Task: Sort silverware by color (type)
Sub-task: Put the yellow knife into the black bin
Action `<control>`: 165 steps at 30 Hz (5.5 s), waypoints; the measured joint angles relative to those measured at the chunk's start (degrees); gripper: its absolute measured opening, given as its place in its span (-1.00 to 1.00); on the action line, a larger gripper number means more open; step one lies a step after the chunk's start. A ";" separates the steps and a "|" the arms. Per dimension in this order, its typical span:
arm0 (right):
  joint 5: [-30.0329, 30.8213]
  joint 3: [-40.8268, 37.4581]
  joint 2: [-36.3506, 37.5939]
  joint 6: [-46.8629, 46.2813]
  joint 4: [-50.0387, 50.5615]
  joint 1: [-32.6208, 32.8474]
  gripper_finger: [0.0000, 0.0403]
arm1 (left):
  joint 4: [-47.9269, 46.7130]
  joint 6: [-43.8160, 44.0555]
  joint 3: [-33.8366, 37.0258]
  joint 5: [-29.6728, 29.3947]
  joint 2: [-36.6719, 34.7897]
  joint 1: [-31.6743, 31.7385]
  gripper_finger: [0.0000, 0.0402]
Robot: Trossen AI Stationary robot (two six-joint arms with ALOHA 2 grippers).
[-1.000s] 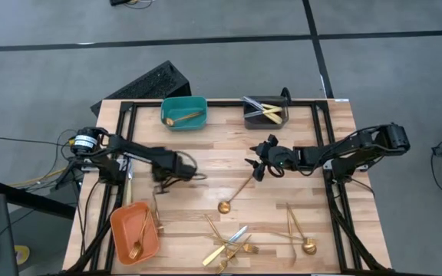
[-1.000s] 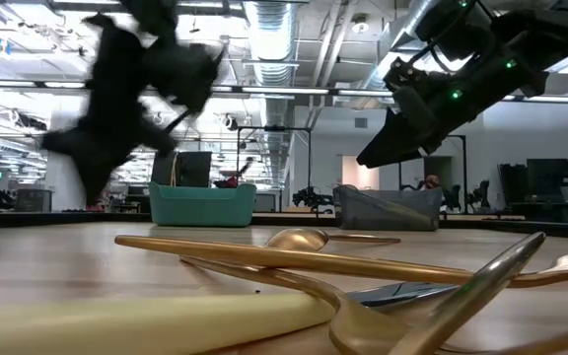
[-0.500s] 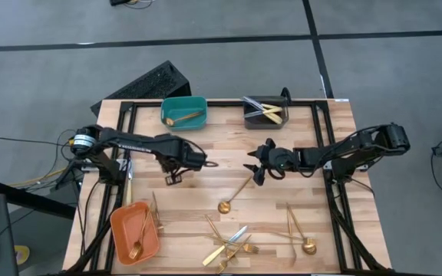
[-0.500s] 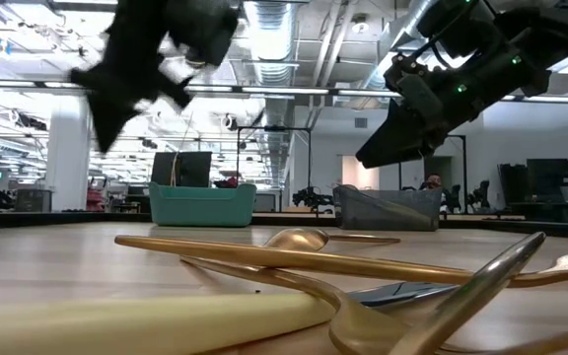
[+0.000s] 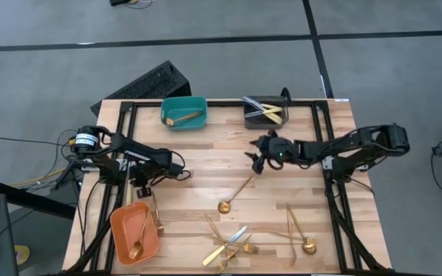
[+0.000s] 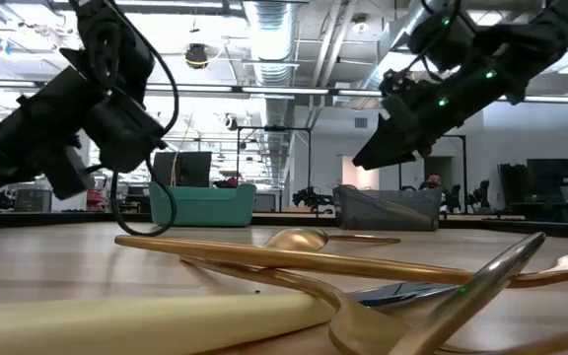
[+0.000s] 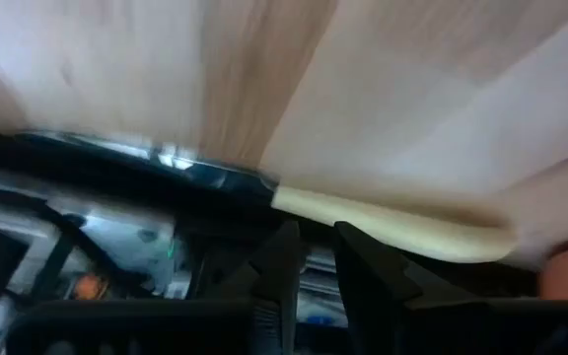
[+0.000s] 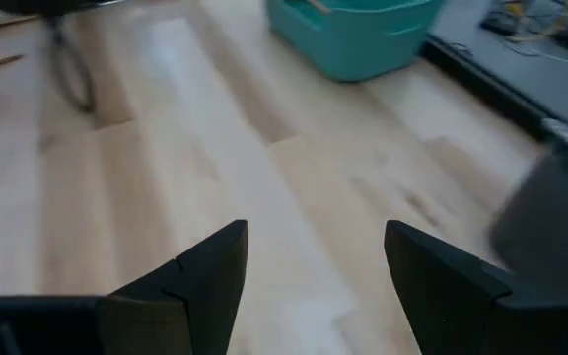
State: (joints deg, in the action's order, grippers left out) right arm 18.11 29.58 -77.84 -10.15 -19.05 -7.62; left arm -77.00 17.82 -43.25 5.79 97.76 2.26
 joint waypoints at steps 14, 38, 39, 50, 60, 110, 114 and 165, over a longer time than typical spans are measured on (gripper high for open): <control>-0.24 0.02 0.00 0.34 -0.42 -11.17 0.31 | 2.06 -2.97 2.81 -4.19 10.04 -0.27 -0.92; -6.22 4.83 -0.02 2.77 5.04 -14.13 0.31 | 0.85 -9.81 -0.13 -11.43 17.42 8.90 -1.00; -6.21 5.13 -0.02 2.84 5.75 -14.17 0.31 | 1.02 -9.90 -0.13 -10.90 17.40 8.90 -1.00; -6.19 7.72 -0.02 3.34 9.86 -14.62 0.31 | 7.23 -15.28 1.36 -6.74 12.61 9.70 -1.00; -6.08 7.72 -0.02 3.15 9.90 -16.07 0.31 | 10.19 -16.76 0.38 -9.90 4.26 10.06 -1.00; -6.08 7.72 -0.02 3.19 10.39 -16.55 0.31 | 6.69 -1.03 2.29 -24.51 3.91 29.88 -1.00; -6.08 7.74 -0.02 3.32 12.24 -16.55 0.31 | 8.79 -2.35 2.98 -22.20 5.48 31.24 -1.00; -2.13 7.75 7.25 -7.06 28.89 9.80 0.31 | 41.69 7.63 5.30 -13.52 -15.62 5.12 -0.65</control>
State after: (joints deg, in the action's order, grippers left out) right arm 15.98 37.34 -70.59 -17.21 9.85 2.19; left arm -35.31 25.45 -37.95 -7.73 82.13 7.38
